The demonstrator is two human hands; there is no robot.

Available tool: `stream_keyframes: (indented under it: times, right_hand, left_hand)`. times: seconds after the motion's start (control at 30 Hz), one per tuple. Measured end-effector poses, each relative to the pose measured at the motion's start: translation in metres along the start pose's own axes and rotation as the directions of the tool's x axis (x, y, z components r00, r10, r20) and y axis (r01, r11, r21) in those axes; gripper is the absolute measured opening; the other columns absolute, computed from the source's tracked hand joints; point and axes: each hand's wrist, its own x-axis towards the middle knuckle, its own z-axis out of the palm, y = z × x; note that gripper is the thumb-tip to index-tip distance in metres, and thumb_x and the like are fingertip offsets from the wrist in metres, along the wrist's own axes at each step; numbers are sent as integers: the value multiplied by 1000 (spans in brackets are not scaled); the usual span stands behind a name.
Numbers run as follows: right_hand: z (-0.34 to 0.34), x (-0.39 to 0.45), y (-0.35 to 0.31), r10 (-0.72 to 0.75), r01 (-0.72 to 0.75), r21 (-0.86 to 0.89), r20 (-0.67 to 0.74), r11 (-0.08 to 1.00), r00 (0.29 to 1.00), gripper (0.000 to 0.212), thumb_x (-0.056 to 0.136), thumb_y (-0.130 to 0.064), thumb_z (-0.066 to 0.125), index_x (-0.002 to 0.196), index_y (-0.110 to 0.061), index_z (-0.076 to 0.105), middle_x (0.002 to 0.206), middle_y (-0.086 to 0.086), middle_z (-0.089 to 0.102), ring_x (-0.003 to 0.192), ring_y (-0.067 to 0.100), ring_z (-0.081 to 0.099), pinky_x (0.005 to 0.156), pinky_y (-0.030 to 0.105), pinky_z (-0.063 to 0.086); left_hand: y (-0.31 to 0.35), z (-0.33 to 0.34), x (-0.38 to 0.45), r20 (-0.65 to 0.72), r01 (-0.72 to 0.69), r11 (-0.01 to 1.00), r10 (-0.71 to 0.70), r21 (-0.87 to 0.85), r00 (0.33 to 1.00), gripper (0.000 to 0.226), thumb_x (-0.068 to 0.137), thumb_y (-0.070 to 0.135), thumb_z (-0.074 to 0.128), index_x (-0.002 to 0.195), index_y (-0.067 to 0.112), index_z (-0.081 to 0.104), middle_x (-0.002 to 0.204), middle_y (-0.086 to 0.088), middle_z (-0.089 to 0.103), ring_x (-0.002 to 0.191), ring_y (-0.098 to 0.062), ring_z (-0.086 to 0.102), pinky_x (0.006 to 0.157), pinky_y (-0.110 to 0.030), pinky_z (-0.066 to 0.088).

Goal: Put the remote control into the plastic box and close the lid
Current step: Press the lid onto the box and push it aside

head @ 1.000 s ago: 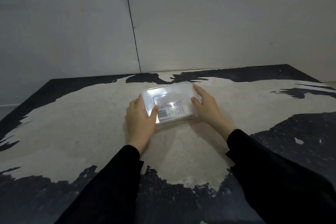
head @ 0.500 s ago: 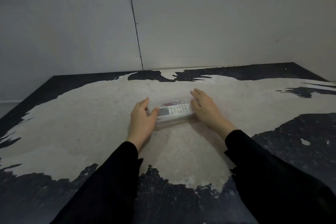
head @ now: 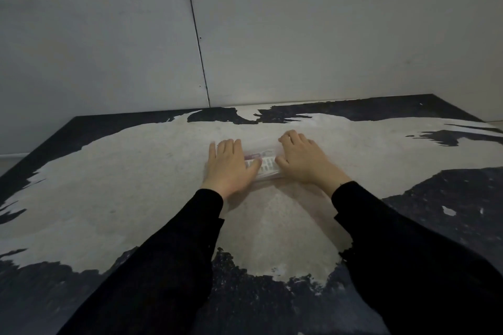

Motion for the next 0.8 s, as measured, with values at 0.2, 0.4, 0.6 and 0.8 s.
stream_keyframes:
  times: [0.2,0.4,0.6,0.8]
  right_hand:
    - [-5,27,5,-246,241,48,148,969,958,58,94,-33,37,147,-13,21,158,11,15,147,22,8,120,40,7]
    - [1,31,11,-247,212,229,136,950,960,57,94,-32,43,145,-14,26,153,13,26,143,23,16,116,32,11]
    - [12,48,6,-181,146,245,124,958,976,52,90,-41,43,137,-21,38,131,8,44,122,26,32,103,39,29]
    - [13,49,10,-52,-18,664,85,747,995,35,94,-23,51,128,-18,55,130,7,51,119,22,50,98,25,36]
  left_hand:
    - [-6,5,6,43,-20,998,22,-53,999,82,87,61,30,146,6,17,157,-18,18,147,-30,10,120,-44,8]
    - [-6,3,6,-77,-71,991,63,-117,995,77,84,59,44,140,6,34,143,-15,43,135,-30,35,114,-42,22]
    - [-8,11,9,-96,-81,993,73,-82,993,83,80,67,34,141,11,34,139,-14,46,132,-30,36,114,-43,24]
    - [-10,15,6,-201,2,830,-138,-558,970,51,82,33,61,129,13,55,139,-8,52,133,-24,40,113,-34,26]
